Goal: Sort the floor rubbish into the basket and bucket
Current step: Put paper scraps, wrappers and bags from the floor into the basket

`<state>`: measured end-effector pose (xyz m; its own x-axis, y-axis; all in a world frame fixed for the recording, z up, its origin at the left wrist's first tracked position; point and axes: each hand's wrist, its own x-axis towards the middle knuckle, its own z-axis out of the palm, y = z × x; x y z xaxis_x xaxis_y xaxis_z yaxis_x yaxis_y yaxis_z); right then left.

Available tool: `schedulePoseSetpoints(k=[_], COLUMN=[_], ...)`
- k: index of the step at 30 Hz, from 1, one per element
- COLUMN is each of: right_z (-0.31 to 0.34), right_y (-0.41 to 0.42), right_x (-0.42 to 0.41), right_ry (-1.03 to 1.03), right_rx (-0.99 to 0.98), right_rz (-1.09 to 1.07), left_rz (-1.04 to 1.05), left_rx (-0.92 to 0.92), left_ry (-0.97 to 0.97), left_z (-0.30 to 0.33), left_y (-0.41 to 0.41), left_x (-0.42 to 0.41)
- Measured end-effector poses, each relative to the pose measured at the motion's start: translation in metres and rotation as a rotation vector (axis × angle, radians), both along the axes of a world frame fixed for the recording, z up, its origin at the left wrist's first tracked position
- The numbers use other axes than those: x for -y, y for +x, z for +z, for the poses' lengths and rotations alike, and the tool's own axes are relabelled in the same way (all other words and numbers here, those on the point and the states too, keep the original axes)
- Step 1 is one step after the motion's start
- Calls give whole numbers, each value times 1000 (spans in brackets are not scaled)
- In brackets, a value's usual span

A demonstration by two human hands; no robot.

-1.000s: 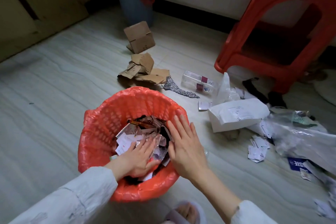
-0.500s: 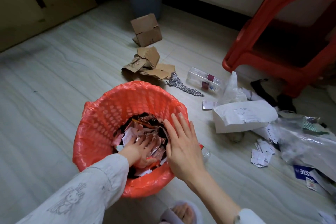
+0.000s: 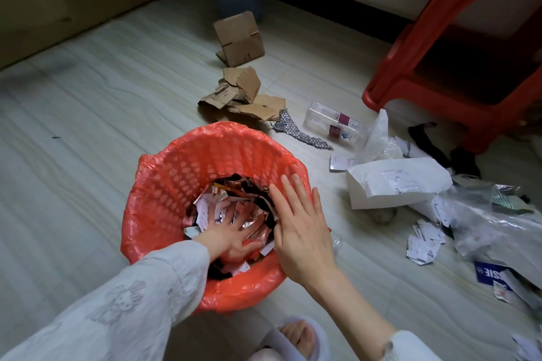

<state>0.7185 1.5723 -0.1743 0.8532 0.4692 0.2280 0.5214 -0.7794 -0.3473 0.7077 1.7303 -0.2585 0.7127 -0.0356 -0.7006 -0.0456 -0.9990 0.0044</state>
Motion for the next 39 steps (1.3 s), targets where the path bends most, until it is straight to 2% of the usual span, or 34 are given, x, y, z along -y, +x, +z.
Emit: schedulePoseSetpoints(k=[6,11,14,17,25,30,34,39], right_z=[-2,0,17,33,79,108,136,154], right_y=[0,2,-1,-1,-24,-34,-47,-49], right_x=[0,1,2,2,28,43,55,89], right_ry=[-4,-70,-162,-216,-114,-77,-116,-224], right_rx=[-13,-70,-181,-277,-269,-216,-241,-240], right_rz=[5,34,114,106,15,-9,21,-62], left_rz=[23,72,51,89,173,124,85,44], left_rx=[-70,-14,68,114,279,396,485,637], left_ry=[6,-52,-72,-121,-269,-322,-368,-570], left_z=[-11,-1,13,30,95,131,161,199], left_y=[12,12,1,-6,-22,-31,-38,-37], left_x=[-4,-5,-6,-5,1,8,18,55])
